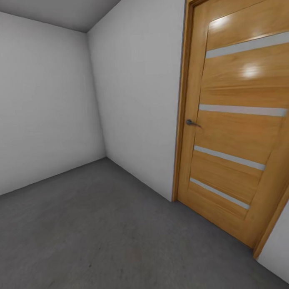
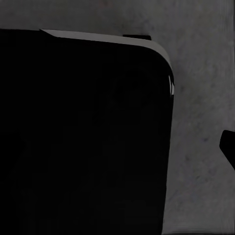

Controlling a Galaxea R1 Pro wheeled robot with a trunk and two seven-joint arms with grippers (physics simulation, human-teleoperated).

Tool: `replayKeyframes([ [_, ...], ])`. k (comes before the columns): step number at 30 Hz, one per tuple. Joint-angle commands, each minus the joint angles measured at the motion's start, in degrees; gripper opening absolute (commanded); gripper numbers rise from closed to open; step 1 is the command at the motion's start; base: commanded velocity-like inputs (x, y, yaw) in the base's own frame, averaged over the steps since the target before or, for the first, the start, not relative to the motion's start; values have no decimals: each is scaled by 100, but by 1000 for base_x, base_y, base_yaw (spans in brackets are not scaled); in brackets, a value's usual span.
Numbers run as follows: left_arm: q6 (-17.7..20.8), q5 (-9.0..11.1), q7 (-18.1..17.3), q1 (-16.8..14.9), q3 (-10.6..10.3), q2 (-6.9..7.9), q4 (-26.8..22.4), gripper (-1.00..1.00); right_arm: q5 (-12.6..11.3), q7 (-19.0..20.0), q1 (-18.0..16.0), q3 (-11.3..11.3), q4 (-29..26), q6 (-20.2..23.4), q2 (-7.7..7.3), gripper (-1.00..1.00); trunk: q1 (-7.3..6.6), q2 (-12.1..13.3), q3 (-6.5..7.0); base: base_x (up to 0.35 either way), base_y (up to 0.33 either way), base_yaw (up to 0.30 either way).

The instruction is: Move the two storage containers from the living room to the garage. In the garage, place one container on the floor and stack the other container on top of it (either order is fine).

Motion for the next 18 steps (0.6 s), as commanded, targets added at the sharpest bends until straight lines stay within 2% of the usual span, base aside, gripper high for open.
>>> replayKeyframes([
  [1, -15, 28, 3, -1, 0, 0, 1, 100, 25, -1, -2, -8, 4, -22, 0, 100, 0, -2, -4, 33, 0, -281],
  [7, -15, 28, -2, -1, 0, 0, 1, 100, 25, -1, -2, -7, 4, -21, 3, 100, 0, -2, -4, 145, 70, -284],
  [18, -15, 28, -3, -1, 0, 0, 1, 100, 25, -1, -2, -6, 4, -30, -3, 100, 0, -2, -4, 281, 169, -286],
])
